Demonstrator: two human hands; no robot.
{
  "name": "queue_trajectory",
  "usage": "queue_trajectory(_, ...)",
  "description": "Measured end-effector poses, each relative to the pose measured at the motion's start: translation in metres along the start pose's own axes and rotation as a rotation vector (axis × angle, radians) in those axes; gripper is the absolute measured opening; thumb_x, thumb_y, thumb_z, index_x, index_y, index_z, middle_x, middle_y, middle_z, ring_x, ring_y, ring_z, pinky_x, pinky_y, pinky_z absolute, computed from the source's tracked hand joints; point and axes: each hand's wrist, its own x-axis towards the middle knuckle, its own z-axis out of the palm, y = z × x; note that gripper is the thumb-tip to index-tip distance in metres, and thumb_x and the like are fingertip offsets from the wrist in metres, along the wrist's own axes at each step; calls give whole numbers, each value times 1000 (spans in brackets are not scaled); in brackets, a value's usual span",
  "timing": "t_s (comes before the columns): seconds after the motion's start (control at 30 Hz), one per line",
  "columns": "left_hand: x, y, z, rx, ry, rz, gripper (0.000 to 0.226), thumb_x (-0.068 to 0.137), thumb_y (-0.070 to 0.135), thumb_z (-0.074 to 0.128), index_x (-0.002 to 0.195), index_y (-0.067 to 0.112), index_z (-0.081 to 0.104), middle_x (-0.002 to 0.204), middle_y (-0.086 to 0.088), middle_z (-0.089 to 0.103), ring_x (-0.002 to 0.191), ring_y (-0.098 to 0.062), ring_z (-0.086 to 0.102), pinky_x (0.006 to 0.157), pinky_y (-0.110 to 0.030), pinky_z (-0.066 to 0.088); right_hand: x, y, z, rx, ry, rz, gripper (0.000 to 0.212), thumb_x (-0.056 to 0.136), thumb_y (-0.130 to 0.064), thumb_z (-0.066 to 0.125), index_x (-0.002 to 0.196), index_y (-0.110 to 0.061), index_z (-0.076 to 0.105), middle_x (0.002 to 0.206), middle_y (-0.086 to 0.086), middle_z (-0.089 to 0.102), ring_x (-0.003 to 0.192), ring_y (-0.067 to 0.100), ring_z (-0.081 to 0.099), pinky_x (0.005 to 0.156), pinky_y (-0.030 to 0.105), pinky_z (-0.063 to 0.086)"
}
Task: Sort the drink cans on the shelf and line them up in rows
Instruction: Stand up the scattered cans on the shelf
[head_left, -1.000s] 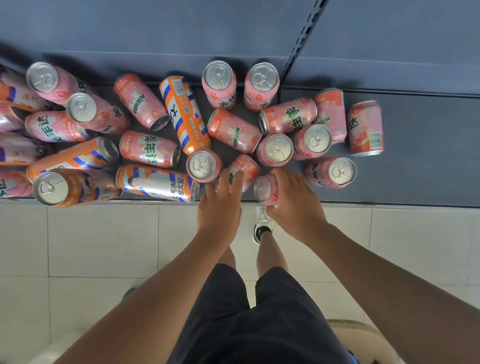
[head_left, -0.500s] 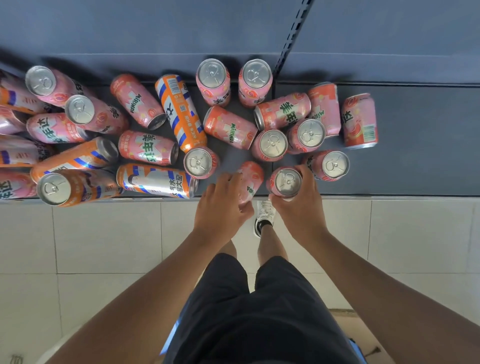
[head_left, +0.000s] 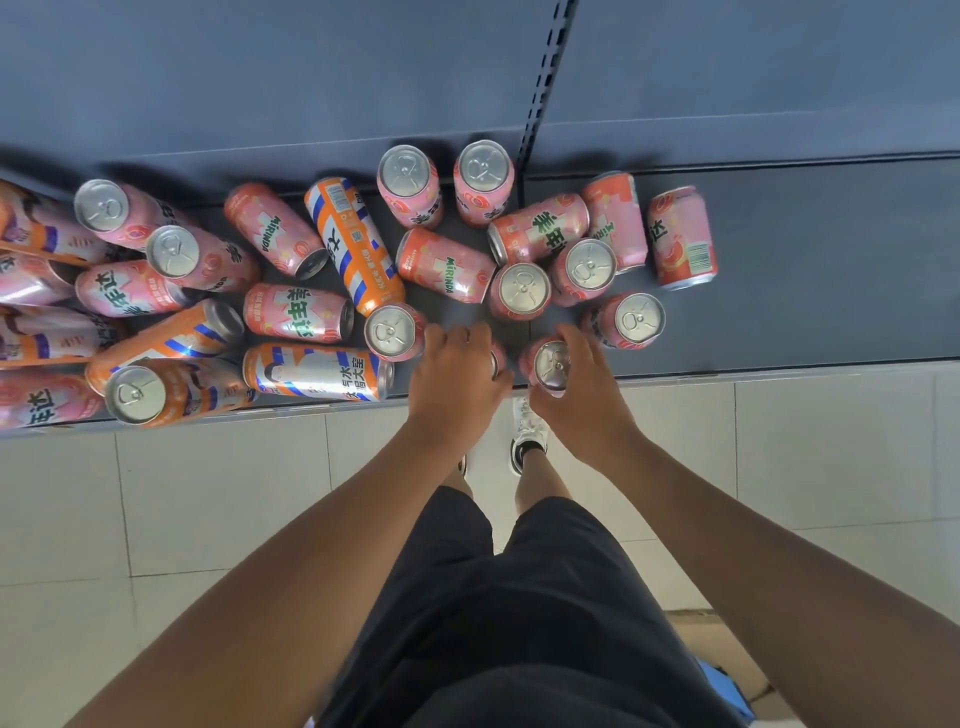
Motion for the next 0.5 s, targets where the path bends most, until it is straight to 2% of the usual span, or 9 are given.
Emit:
queue_trajectory(0.07, 3, 0, -3, 51, -13, 39, 43, 87, 38, 67, 117, 8, 58, 104, -11, 65, 104, -31, 50, 71, -31, 37, -1, -2, -2, -4, 6, -15, 64, 86, -17, 71, 140, -18, 36, 139, 1, 43, 116, 10, 45, 91, 21, 40)
queue_trajectory(0.2, 3, 4, -10, 16, -91, 113, 50, 90, 35, 64, 131, 11, 50, 123, -11, 57, 113, -31, 48, 83, -36, 48, -6, -12, -9, 3, 60, -5, 47, 88, -16, 66, 131, -17, 45, 133, 0, 50, 115, 19, 53, 90, 27, 48)
queue_trajectory(0.3, 2, 1, -20, -24, -144, 121, 54, 91, 37, 63, 136, 12, 46, 132, -10, 52, 121, -32, 47, 91, -37, 46, -13, -25, -15, 6, 79, 14, 42, 92, -16, 60, 131, -19, 45, 136, -2, 51, 118, 20, 54, 87, 27, 43)
queue_trajectory(0.4, 4, -2, -41, -57, -121, 129, 55, 92, 40, 62, 136, 12, 46, 132, -9, 53, 124, -32, 46, 92, -40, 46, -19, -46, -23, 33, 109, 5, 48, 95, -16, 56, 139, -22, 41, 141, -3, 50, 122, 19, 52, 90, 27, 41)
queue_trajectory(0.5, 10, -5, -66, -19, -91, 174, 57, 95, 41, 58, 141, 12, 42, 135, -9, 50, 126, -32, 45, 92, -42, 49, -17, -67, -31, 72, 173, -8, 46, 93, -12, 55, 136, -25, 45, 121, -5, 57, 105, 20, 57, 81, 30, 47)
